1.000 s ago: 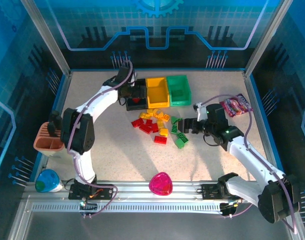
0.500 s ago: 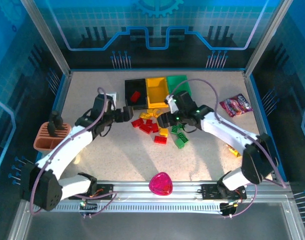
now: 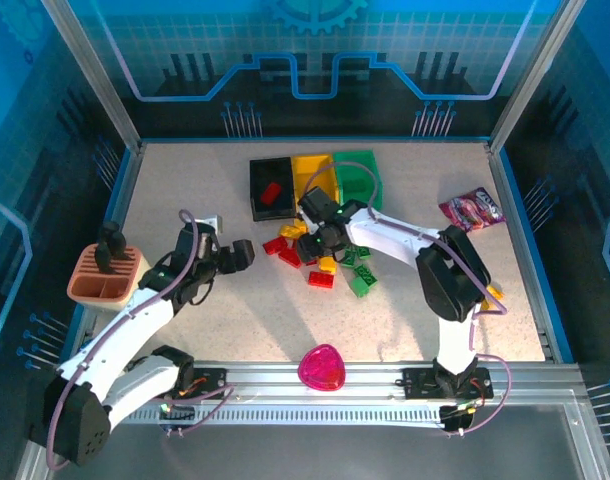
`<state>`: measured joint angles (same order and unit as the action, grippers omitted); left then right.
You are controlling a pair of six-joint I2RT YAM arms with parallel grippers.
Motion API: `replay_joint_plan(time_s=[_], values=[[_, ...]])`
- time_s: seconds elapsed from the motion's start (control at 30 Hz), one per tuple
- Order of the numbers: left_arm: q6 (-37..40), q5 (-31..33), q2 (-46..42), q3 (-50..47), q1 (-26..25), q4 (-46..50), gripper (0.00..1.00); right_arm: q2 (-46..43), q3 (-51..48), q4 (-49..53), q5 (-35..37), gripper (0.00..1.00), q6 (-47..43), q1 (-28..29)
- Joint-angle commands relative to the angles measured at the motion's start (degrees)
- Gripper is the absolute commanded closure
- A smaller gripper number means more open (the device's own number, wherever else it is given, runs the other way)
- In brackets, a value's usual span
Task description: Sort the legos into containers by color
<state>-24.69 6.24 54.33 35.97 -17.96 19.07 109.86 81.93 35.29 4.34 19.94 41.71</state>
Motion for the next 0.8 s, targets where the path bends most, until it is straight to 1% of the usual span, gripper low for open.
replay_joint_plan(time_s=[0.0,0.3,0.4,0.67,0.77], values=[[-1.7,0.9,-1.8,-0.9,-0.2,-0.3,0.1,2.5,2.7,4.1,2.9,0.45,2.0,1.3],[-1.1,3.1,-3.0,-1.4,-0.2,0.4,0.1,6.9,5.6,4.7,4.4,0.45,3.8,2.6],[-1.2,3.3,-3.3,-1.7,-0.2,0.4,0.1,8.1,6.6,4.9,4.7,0.47,4.1,2.8],[-0.9,4.1,-4.5,-2.2,-0.2,0.5,0.11,9.4,7.4,6.7,8.5,0.59,4.8,3.9],[-0.8,4.2,-4.6,-2.1,-0.2,0.5,0.11,8.8,7.2,7.0,9.4,0.66,4.8,4.4]])
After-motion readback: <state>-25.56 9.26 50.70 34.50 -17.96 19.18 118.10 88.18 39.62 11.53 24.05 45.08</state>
